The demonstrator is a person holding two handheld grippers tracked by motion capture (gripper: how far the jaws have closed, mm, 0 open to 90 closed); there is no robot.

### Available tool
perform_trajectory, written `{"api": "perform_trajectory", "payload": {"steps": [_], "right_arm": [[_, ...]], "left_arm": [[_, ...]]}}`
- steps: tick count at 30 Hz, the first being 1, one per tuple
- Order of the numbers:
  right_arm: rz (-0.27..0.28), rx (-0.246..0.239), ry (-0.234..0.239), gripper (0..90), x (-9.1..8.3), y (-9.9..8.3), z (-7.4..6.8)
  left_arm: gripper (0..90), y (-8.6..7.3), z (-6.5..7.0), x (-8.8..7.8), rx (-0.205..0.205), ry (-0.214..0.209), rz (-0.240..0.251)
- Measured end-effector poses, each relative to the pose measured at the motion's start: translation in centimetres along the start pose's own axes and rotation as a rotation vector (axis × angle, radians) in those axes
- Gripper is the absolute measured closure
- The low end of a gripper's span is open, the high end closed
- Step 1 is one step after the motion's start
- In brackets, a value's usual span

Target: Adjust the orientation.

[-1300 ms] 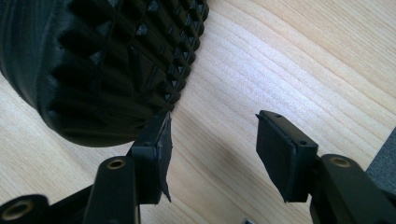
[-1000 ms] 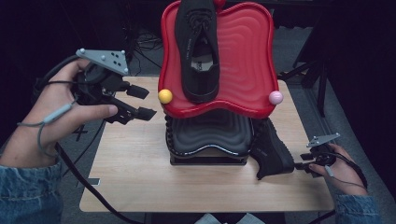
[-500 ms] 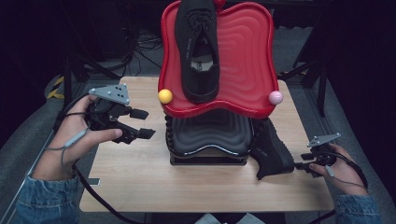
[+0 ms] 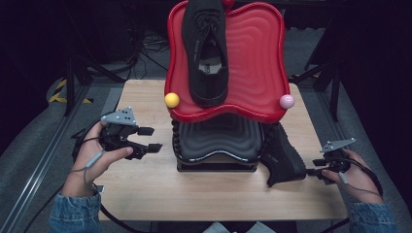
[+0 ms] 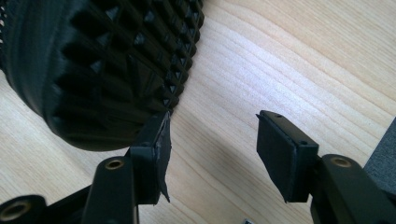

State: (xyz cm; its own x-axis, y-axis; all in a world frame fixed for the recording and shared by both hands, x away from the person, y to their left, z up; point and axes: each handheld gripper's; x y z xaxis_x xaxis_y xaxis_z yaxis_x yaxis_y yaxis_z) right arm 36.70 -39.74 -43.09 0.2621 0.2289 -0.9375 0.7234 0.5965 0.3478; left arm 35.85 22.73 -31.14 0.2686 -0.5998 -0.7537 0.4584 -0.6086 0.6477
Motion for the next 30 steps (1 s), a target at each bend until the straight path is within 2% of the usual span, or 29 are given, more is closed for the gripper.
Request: {"api": "perform_trajectory", "payload": {"steps": [2, 7, 8, 10, 14, 17, 20, 21, 22, 23, 24, 25, 27, 30], "right_arm": [[0.002, 0.002, -0.003, 46.5, -0.1, 0.0, 0.0], [-0.004, 0.025, 0.012, 51.1, 0.0, 0.1, 0.1], [-0.006, 0.034, 0.011, 52.5, -0.1, 0.2, 0.1], [-0.001, 0.041, 0.01, 53.8, -0.2, 0.2, 0.1], [0.006, 0.076, 0.022, 55.0, -0.3, 0.1, 0.0], [0.011, 0.081, 0.023, 56.4, -0.5, 0.2, 0.1], [0.02, 0.095, 0.021, 58.9, -0.8, 0.2, 0.0], [0.021, 0.102, 0.025, 60.1, -0.9, 0.2, 0.0], [0.022, 0.106, 0.028, 61.8, -1.0, 0.2, 0.0], [0.014, 0.113, 0.04, 67.4, -1.1, 0.2, -0.1], [0.007, 0.129, 0.053, 72.9, -1.3, 0.3, -0.2], [0.007, 0.129, 0.053, 72.9, -1.3, 0.3, -0.2], [0.013, 0.143, 0.073, 80.1, -1.6, 0.5, -0.4], [0.022, 0.131, 0.068, 87.9, -2.1, 0.8, -1.0]], "left_arm": [[35.4, -0.7, -0.2, 1.1, -0.006, 0.015, -0.019], [35.5, -2.1, -1.0, 3.6, -0.053, 0.012, -0.032], [35.6, -2.3, -1.2, 4.0, -0.052, 0.022, -0.041], [36.0, -2.8, -1.3, 4.8, -0.078, 0.037, -0.042], [36.0, -3.6, -1.6, 5.9, -0.111, 0.045, -0.07], [35.6, -3.8, -1.6, 6.2, -0.14, 0.03, -0.06], [35.4, -4.3, -1.7, 6.7, -0.143, 0.066, -0.099], [35.4, -4.5, -1.8, 6.8, -0.15, 0.062, -0.107], [35.4, -4.7, -1.9, 6.9, -0.151, 0.061, -0.108], [35.3, -4.8, -2.0, 6.9, -0.15, 0.05, -0.116], [34.8, -4.8, -2.0, 7.0, -0.153, 0.061, -0.115], [34.0, -4.8, -2.0, 7.0, -0.153, 0.061, -0.115], [33.2, -4.9, -2.0, 7.1, -0.155, 0.074, -0.131], [33.2, -5.0, -2.0, 7.4, -0.152, 0.077, -0.144]]}}
Point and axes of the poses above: each handheld gripper's, and its own axes: x roughly forward along the jaws, y roughly out of its top, z roughly to its right, and after that the axes turned 9 degrees about -z, right-handed
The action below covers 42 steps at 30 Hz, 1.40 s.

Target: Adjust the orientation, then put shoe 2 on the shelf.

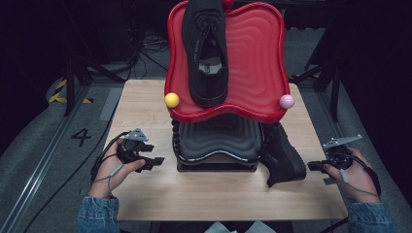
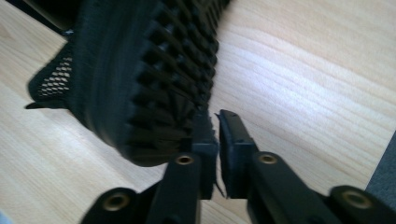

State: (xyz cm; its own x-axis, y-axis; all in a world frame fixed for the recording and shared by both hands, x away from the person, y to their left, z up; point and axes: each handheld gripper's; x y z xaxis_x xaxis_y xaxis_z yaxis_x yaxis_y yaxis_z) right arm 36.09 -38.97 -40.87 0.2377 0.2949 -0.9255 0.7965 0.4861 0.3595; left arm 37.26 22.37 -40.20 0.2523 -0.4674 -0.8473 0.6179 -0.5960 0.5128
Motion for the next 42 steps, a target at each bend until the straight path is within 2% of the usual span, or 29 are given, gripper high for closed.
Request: {"api": "perform_trajectory", "payload": {"steps": [5, 8, 9, 13, 14, 21, 29, 32, 33, 42], "right_arm": [[0.03, -0.027, 0.012, 90.0, -1.1, 0.3, -1.0], [0.05, -0.065, 0.034, 90.0, -1.8, 0.8, -2.2], [0.055, -0.085, 0.024, 90.0, -2.0, 1.0, -2.6], [0.059, -0.111, 0.025, 90.0, -2.3, 1.4, -3.6], [0.066, -0.115, 0.029, 90.0, -2.3, 1.4, -3.8], [0.096, -0.157, 0.04, 90.0, -2.6, 2.0, -5.3], [0.075, -0.164, 0.045, 90.0, -1.5, 2.4, -5.6], [0.044, -0.156, 0.009, 90.0, -0.9, 2.4, -5.2], [0.051, -0.146, 0.031, 90.0, -0.9, 2.4, -5.1], [0.049, -0.146, 0.023, 90.0, -1.0, 2.2, -4.6]], "left_arm": [[33.0, 0.0, 0.0, 0.3, 0.01, 0.006, -0.026], [32.6, 0.0, 0.0, 0.4, 0.002, 0.014, -0.029], [32.6, 0.0, 0.1, 0.4, 0.001, 0.013, -0.033], [32.5, 0.0, 0.2, 0.5, 0.003, 0.009, -0.039], [32.4, 0.0, 0.1, 0.5, 0.014, 0.011, -0.041], [32.4, 0.0, 0.2, 0.7, 0.011, 0.011, -0.044], [32.1, 0.0, 0.3, 0.5, 0.007, 0.014, -0.04], [31.7, 0.0, 0.3, 0.5, 0.015, 0.014, -0.046], [31.6, 0.0, 0.3, 0.6, 0.016, 0.015, -0.049], [31.1, 0.0, 0.3, 0.7, 0.01, 0.02, -0.054]]}}
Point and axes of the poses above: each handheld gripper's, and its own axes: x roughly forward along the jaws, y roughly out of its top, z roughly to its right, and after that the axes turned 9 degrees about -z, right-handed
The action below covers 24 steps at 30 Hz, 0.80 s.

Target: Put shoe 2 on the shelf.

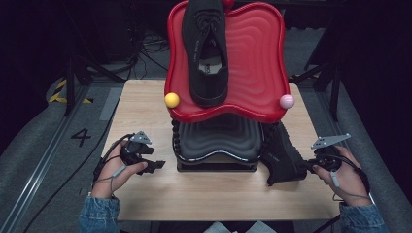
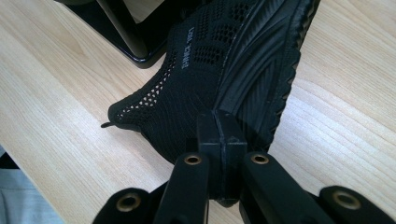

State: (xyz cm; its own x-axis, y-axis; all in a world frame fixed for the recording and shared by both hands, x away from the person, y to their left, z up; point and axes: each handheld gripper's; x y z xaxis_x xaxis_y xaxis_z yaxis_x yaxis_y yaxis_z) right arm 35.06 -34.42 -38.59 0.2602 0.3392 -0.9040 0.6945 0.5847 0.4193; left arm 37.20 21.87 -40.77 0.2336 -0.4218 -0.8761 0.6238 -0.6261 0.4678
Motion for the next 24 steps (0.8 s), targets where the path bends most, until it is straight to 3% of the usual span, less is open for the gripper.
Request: {"api": "perform_trajectory", "payload": {"steps": [8, 10, 15, 24], "right_arm": [[0.007, 0.027, -0.006, 90.0, -0.3, -0.4, 0.6], [0.009, 0.049, -0.009, 90.0, -0.5, -0.5, 0.8], [0.012, 0.072, -0.016, 90.0, -0.7, -0.7, 1.0], [0.028, 0.13, -0.058, 90.0, -1.5, -1.7, 2.5]], "left_arm": [[30.9, -0.2, 0.0, 0.0, -0.008, -0.006, -0.001], [30.6, -0.2, -0.1, -0.1, -0.005, 0.01, 0.0], [30.2, -0.2, 0.0, 0.1, -0.012, -0.007, -0.001], [30.2, -0.1, 0.1, 0.3, -0.016, -0.009, -0.008]]}}
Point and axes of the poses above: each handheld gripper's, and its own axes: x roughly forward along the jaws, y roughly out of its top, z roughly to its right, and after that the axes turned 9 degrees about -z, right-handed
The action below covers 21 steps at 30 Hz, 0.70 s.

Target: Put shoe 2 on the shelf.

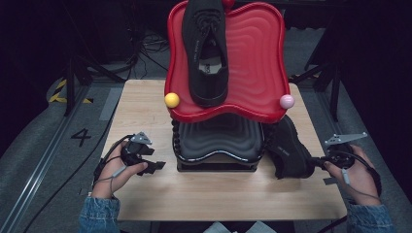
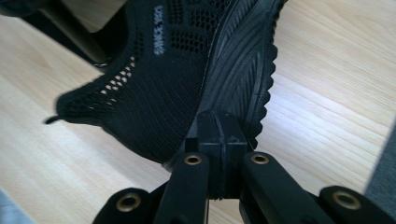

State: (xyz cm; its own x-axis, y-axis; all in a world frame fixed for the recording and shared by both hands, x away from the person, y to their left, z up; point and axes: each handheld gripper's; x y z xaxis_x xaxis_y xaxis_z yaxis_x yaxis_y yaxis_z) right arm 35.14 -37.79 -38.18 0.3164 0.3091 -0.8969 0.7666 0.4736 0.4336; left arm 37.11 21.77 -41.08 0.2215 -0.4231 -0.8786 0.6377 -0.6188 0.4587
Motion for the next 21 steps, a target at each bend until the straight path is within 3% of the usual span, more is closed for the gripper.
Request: {"api": "perform_trajectory", "payload": {"steps": [4, 5, 7, 9, 11, 13, 21], "right_arm": [[-0.006, 0.027, -0.058, 90.0, -0.2, -0.5, 1.1], [-0.015, 0.04, -0.095, 90.0, -0.2, -0.7, 1.6], [0.025, 0.098, -0.168, 88.9, -1.0, -1.5, 2.9], [0.05, 0.122, -0.189, 87.8, -1.6, -1.8, 3.2], [0.09, 0.17, -0.257, 88.2, -2.9, -2.3, 3.7], [0.084, 0.201, -0.303, 88.0, -3.5, -2.7, 3.8], [0.102, 0.176, -0.251, 85.5, -4.2, -2.6, 3.5]], "left_arm": [[30.2, 0.0, 0.0, 0.0, 0.011, 0.005, -0.006], [30.2, 0.1, -0.1, 0.0, 0.016, 0.008, -0.007], [30.2, 0.0, 0.0, 0.0, 0.005, -0.004, -0.007], [30.2, -0.1, -0.1, -0.1, 0.0, -0.002, -0.008], [30.2, -0.1, -0.2, -0.1, 0.007, 0.01, -0.009], [30.2, -0.1, -0.2, 0.0, 0.007, 0.009, -0.008], [30.2, -0.2, -0.2, -0.1, 0.002, -0.004, -0.006]]}}
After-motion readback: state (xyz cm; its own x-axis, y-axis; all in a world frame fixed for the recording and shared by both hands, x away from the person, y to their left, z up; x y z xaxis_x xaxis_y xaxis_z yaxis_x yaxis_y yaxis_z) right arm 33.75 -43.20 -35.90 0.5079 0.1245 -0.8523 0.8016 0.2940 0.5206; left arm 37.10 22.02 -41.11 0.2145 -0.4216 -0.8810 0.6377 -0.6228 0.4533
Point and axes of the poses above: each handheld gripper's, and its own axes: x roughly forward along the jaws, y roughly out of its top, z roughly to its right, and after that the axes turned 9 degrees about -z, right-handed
